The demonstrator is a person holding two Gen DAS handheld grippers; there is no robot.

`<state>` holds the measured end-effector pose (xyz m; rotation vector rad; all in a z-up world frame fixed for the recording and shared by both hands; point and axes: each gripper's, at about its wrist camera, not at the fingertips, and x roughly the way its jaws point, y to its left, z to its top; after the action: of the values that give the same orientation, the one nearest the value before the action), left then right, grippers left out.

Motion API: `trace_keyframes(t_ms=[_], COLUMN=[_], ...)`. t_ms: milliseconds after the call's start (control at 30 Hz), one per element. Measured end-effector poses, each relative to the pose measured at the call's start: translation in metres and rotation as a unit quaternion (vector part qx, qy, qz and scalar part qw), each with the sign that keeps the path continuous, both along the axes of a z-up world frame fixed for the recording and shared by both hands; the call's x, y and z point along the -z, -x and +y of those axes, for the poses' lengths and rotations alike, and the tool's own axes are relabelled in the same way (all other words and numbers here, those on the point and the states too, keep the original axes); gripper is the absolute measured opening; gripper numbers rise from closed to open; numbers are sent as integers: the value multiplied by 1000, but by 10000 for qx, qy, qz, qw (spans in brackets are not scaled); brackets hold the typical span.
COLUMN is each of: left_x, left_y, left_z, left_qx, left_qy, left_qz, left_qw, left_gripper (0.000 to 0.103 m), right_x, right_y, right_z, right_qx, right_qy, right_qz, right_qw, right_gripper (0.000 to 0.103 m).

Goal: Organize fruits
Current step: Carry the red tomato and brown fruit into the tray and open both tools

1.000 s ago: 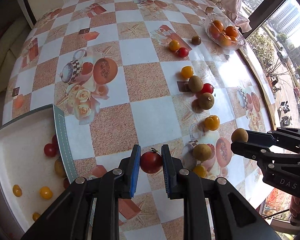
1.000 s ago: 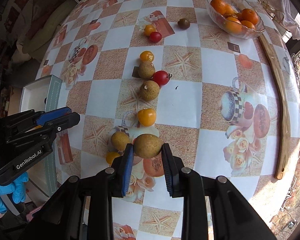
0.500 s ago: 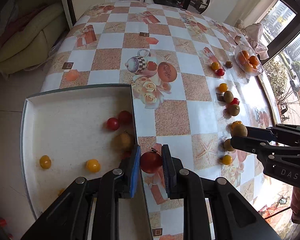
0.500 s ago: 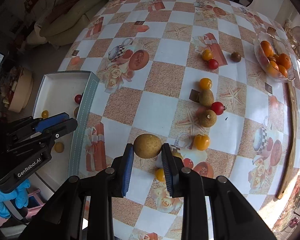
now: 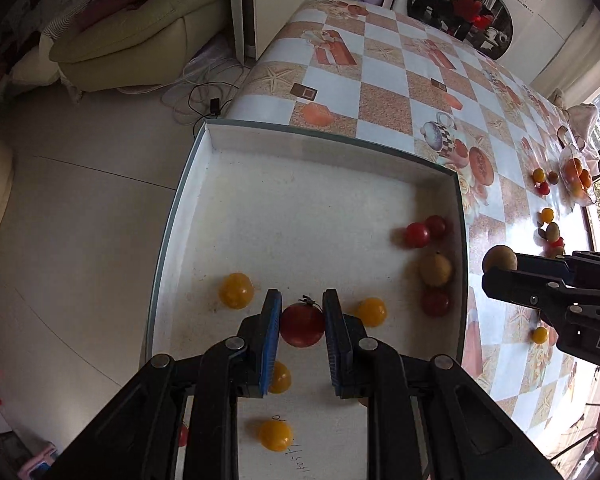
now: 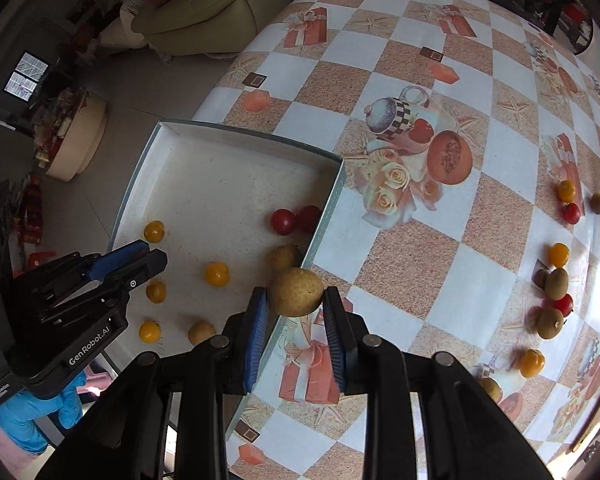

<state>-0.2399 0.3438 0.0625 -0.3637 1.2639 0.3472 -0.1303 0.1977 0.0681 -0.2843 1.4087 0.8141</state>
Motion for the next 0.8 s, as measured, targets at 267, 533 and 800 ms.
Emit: trace_keyframes(t_ms=[267,533,800], left_x=[20,36,28], left_y=[-31,-42,-40], left_z=[28,32,26], left_qx=[-112,-39,54], left_qy=[-154,-241,-483], left_qz=[102,253,76], left_qw=[9998,9994,9988], left_gripper=[23,24,84], right_x=[22,45,52], right_y=[-21,-37,-37], right_z=[51,78,86], right_qx=[12,55,-63], right_qy=[31,241,346], right_qz=[117,169,162], right_qw=[9999,9996,9992], right_gripper=[31,31,36])
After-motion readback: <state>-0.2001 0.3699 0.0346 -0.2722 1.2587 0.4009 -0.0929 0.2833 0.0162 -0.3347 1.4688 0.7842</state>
